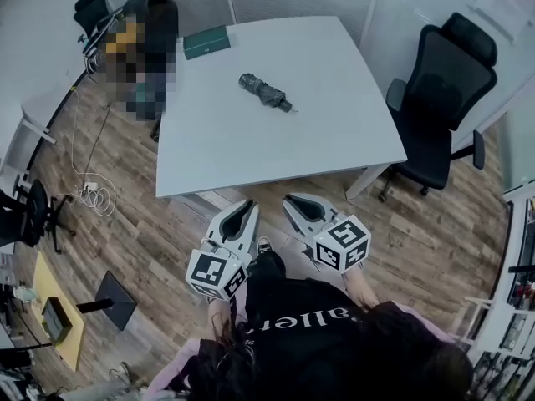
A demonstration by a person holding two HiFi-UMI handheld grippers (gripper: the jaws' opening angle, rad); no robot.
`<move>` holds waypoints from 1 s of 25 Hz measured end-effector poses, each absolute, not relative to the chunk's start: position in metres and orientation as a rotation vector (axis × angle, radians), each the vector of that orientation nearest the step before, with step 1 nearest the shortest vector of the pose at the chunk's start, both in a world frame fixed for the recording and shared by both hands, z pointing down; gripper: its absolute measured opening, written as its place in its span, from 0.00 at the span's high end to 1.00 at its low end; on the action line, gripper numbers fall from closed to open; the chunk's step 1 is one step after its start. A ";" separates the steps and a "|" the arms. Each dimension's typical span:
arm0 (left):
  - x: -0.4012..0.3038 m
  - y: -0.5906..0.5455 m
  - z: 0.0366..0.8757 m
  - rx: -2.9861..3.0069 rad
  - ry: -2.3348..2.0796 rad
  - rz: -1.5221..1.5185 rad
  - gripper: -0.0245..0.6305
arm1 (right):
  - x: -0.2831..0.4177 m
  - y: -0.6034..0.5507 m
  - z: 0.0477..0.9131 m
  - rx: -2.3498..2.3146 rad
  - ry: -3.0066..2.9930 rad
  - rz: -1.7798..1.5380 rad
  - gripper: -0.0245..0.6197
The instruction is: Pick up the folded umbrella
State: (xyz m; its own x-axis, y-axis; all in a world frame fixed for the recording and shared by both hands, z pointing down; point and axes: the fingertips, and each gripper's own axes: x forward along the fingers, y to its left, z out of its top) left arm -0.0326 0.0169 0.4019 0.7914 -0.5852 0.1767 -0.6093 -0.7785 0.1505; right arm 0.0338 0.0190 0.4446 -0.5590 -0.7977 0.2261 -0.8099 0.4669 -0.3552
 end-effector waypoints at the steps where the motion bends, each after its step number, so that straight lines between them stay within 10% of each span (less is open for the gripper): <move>1: -0.034 0.006 0.402 2.783 -0.927 0.177 0.88 | 0.032 0.009 0.445 1.466 -2.658 0.674 0.90; 25: -0.098 -0.149 0.422 2.775 -0.803 0.167 0.88 | -0.029 -0.141 0.471 1.558 -2.514 0.754 0.90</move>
